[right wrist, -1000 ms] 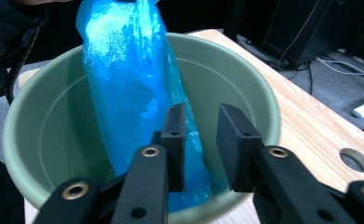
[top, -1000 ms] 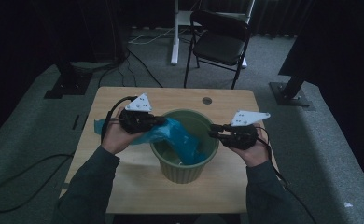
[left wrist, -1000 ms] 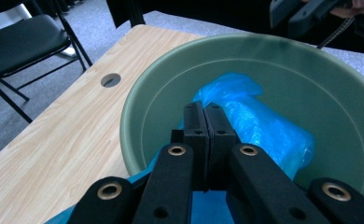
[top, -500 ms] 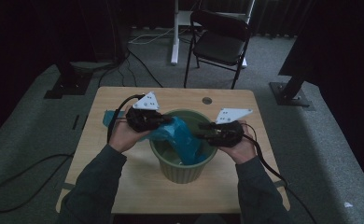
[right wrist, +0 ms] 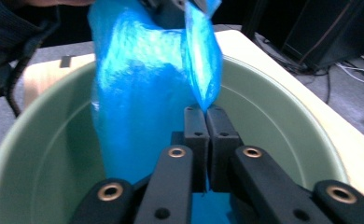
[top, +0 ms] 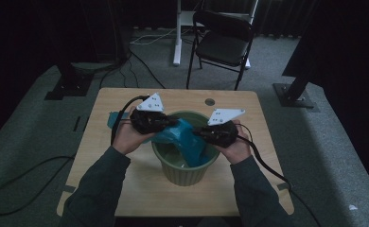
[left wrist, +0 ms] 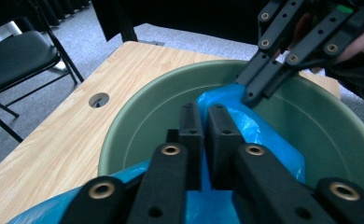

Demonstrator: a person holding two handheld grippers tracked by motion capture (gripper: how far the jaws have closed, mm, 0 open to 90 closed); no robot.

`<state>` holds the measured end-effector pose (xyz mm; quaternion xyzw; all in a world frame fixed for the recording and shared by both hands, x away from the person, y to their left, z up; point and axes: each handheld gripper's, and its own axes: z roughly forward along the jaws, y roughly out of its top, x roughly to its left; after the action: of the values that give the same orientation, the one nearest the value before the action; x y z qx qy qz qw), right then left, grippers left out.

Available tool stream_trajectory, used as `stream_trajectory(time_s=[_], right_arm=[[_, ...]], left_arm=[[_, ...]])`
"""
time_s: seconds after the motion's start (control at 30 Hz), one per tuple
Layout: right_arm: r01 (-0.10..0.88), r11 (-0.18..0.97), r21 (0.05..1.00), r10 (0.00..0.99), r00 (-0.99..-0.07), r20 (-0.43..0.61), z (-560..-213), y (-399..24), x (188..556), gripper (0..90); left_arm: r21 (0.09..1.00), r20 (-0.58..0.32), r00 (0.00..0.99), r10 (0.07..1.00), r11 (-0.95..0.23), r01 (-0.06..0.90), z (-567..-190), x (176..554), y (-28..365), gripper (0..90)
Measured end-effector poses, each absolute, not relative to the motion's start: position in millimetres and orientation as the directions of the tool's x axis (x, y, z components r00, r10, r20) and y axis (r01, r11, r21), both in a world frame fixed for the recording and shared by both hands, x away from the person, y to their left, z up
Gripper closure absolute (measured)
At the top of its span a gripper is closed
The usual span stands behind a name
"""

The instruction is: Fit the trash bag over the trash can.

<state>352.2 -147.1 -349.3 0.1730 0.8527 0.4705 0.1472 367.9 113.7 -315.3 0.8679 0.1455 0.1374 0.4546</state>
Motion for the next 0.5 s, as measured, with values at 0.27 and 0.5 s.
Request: stream_trajectory(time_s=[0.27, 0.5], right_arm=[[0.171, 0.495, 0.852, 0.486, -0.867, -0.109, -350.7, -160.2, 350.6, 89.3], [0.185, 0.484, 0.855, 0.523, -0.845, -0.114, -349.0, -169.4, 350.9, 89.2]], left_arm=[[0.856, 0.092, 0.917, 0.389, -0.501, 0.127, -308.6, 361.1, 136.1, 65.2], [0.864, 0.091, 0.9, 0.425, -0.484, 0.141, -305.7, 351.5, 167.5, 57.9]])
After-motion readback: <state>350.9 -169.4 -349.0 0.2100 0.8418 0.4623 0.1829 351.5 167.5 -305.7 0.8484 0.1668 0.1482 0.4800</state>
